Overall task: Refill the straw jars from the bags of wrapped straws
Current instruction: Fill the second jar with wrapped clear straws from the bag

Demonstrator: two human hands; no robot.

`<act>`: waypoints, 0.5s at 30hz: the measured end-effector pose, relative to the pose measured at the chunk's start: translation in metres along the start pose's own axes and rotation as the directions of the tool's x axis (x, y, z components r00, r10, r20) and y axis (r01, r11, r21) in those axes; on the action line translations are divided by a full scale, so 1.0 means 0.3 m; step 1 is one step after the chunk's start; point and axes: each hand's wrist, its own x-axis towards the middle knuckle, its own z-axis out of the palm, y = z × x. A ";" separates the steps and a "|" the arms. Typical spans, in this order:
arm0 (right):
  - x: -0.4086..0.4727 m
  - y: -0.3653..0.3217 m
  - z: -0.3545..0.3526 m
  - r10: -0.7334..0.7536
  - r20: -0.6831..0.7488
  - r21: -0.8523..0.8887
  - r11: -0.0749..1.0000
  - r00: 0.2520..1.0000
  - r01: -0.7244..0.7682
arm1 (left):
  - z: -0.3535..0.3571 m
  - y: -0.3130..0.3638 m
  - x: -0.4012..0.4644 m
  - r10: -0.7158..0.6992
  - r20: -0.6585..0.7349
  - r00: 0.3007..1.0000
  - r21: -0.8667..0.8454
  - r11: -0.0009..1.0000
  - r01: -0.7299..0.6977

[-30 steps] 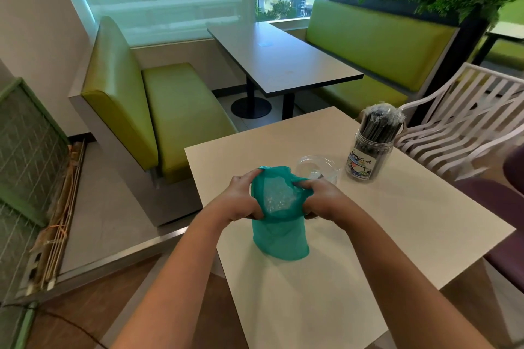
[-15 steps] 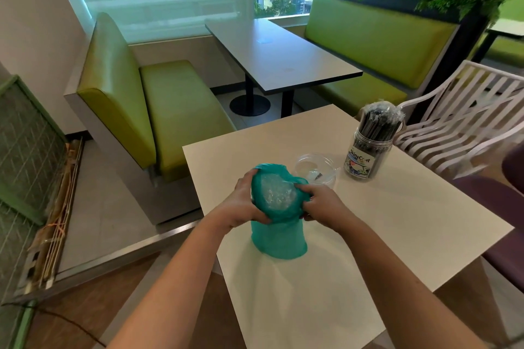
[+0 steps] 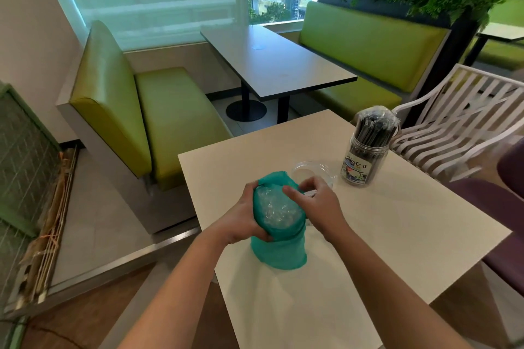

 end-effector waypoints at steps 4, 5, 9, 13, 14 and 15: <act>0.027 -0.011 0.016 -0.069 -0.010 -0.023 0.997 0.998 0.069 | 0.001 -0.007 0.006 0.036 0.012 0.999 0.034 0.999 -0.037; 0.036 -0.012 0.020 -0.062 -0.008 -0.037 0.997 0.998 0.062 | 0.001 -0.010 0.008 0.042 0.014 0.999 0.033 0.999 -0.042; 0.070 -0.007 0.035 0.090 -0.008 -0.019 0.996 0.996 -0.090 | 0.004 -0.029 0.019 0.032 0.031 0.999 -0.015 0.999 -0.032; 0.082 0.049 0.052 0.227 0.085 -0.135 0.967 0.970 -0.215 | 0.015 -0.057 0.025 0.001 0.012 1.000 -0.014 1.000 -0.001; 0.083 0.069 0.054 0.243 0.098 -0.160 0.961 0.965 -0.225 | 0.018 -0.067 0.026 -0.014 0.013 1.000 0.001 1.000 0.014; 0.080 0.086 0.055 0.265 0.105 -0.153 0.957 0.959 -0.248 | 0.023 -0.076 0.025 -0.021 0.009 1.000 0.017 1.000 0.021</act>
